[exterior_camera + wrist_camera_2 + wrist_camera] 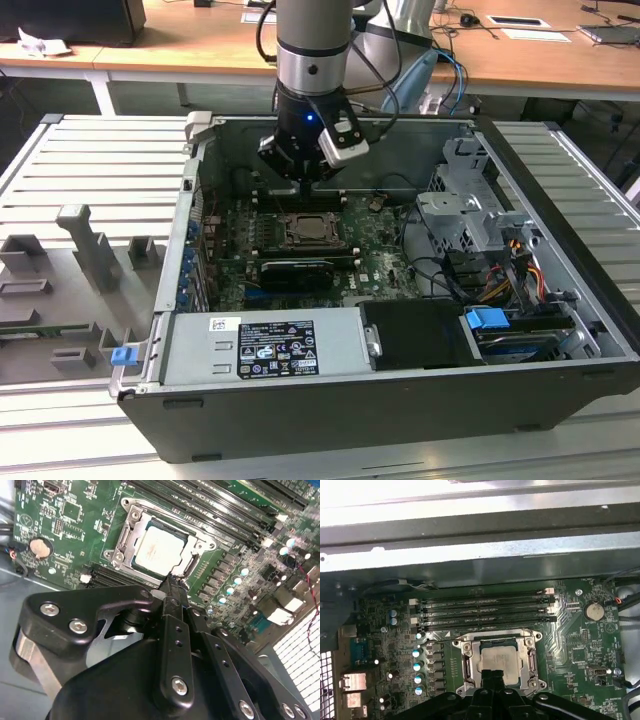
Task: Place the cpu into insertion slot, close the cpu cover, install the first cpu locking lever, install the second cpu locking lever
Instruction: 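Install the first cpu locking lever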
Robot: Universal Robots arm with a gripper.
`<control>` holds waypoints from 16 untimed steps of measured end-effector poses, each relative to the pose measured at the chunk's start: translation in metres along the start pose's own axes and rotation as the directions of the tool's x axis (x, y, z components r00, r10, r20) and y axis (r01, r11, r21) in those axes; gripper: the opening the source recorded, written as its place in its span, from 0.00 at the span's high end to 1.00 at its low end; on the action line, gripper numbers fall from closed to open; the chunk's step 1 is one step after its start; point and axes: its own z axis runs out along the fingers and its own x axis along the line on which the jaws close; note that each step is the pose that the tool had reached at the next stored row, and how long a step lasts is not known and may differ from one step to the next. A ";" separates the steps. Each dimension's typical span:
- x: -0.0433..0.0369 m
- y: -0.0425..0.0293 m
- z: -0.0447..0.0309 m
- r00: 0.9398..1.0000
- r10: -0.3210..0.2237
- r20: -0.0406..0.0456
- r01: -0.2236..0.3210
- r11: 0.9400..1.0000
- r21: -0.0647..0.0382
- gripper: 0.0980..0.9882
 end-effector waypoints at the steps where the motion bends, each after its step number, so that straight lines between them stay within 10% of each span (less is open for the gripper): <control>1: 0.0000 0.0000 0.0000 1.000 -0.016 -0.001 0.016 1.000 0.000 0.99; 8: 0.0000 -0.0001 0.0001 0.989 -0.149 -0.008 0.149 0.989 -0.002 0.99; 16: 0.0010 -0.0002 0.0017 0.989 -0.149 -0.008 0.149 0.989 -0.002 0.99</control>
